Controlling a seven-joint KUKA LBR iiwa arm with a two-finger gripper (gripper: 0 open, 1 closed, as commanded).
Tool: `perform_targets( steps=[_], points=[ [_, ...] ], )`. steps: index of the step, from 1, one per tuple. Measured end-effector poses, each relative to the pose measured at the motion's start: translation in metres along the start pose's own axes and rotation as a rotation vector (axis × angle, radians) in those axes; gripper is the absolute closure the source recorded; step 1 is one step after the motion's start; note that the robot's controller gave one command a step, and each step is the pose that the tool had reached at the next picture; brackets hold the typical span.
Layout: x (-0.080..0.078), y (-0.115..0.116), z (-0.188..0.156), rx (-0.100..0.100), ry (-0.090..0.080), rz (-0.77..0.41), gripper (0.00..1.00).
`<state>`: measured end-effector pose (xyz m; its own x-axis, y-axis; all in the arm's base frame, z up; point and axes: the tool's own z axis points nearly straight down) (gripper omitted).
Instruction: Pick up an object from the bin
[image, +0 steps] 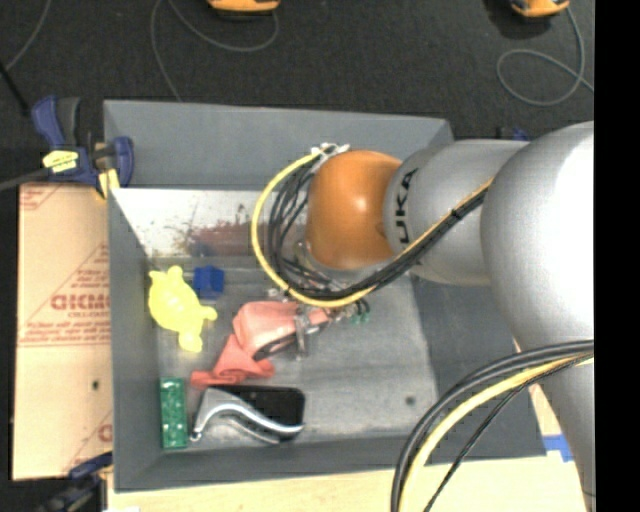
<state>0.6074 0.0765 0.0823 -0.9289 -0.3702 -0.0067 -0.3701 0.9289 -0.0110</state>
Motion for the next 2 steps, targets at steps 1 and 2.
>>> perform_targets(
  steps=[1, 2],
  points=[
    [0.002, 0.000, -0.018, -0.002, 0.008, 0.001, 1.00],
    [0.001, -0.001, -0.037, 0.000, 0.004, 0.001, 1.00]
  ],
)
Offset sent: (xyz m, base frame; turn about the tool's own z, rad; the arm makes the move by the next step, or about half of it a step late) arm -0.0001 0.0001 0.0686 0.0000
